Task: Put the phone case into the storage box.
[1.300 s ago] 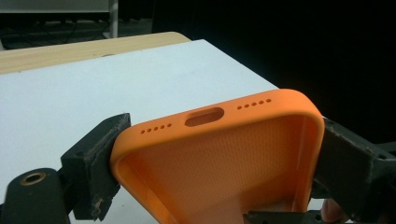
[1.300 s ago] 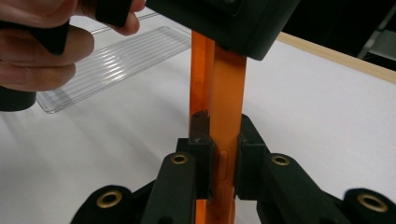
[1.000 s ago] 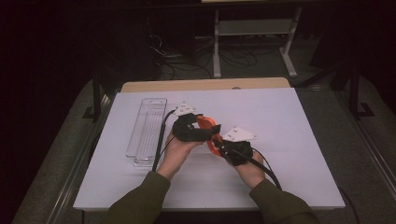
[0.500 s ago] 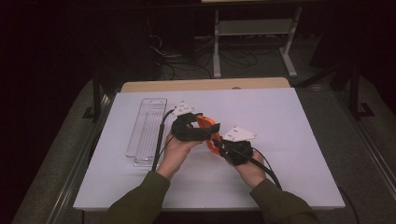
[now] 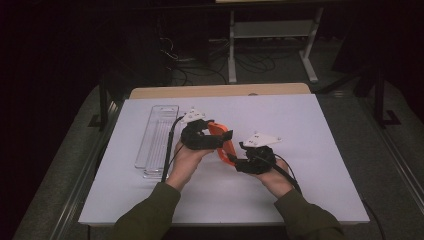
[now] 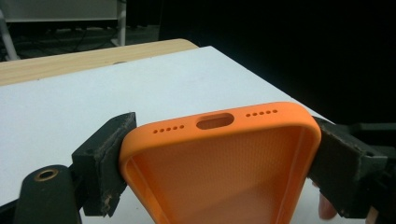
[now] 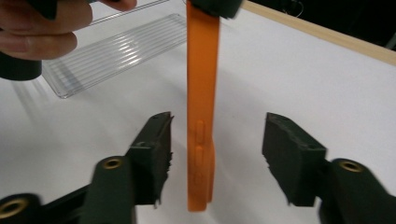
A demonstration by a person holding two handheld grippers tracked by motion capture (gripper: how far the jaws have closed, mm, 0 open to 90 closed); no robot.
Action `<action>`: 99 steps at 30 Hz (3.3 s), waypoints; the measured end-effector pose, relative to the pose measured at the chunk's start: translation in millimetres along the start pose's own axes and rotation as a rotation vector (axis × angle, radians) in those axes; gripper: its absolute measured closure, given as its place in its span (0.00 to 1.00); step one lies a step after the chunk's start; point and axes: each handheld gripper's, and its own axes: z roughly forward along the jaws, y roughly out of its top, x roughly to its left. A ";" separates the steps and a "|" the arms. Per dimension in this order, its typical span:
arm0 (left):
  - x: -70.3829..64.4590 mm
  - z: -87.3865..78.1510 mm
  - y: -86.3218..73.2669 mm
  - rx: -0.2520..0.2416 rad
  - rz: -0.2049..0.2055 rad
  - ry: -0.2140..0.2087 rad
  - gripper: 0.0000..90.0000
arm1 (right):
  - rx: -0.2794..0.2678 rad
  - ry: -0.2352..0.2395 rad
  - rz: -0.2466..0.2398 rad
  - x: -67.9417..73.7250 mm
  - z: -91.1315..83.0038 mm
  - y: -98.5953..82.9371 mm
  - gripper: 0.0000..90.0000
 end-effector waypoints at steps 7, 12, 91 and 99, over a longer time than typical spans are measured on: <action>2.3 -1.6 1.0 0.005 0.006 0.001 0.17 | 0.022 0.012 -0.001 -12.5 -6.1 -2.4 0.23; 2.4 -2.1 1.2 0.007 0.011 -0.003 0.17 | 0.040 0.018 -0.035 -17.5 -8.6 -8.1 0.14; 72.1 -44.5 90.3 -0.053 0.094 0.208 0.17 | 0.041 -0.001 -0.001 -45.7 -52.2 -82.3 0.01; 92.0 -47.2 99.8 -0.056 0.087 0.301 0.17 | 0.026 -0.002 -0.010 -47.7 -51.7 -81.7 0.01</action>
